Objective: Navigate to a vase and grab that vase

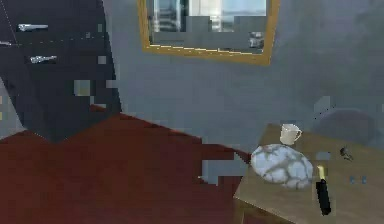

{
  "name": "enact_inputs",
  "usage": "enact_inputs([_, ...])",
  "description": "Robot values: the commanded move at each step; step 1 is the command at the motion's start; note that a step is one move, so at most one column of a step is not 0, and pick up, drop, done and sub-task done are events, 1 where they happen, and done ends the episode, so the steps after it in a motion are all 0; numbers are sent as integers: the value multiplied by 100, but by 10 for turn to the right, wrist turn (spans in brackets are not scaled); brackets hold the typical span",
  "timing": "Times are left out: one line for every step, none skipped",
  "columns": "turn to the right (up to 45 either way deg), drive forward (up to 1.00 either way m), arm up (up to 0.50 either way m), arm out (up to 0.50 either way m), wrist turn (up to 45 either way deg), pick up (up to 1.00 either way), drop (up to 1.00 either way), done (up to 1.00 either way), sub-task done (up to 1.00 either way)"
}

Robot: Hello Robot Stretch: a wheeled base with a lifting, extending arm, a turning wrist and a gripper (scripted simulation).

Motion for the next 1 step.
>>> enact_inputs([450,0,0,0,0,0,0,0,0])
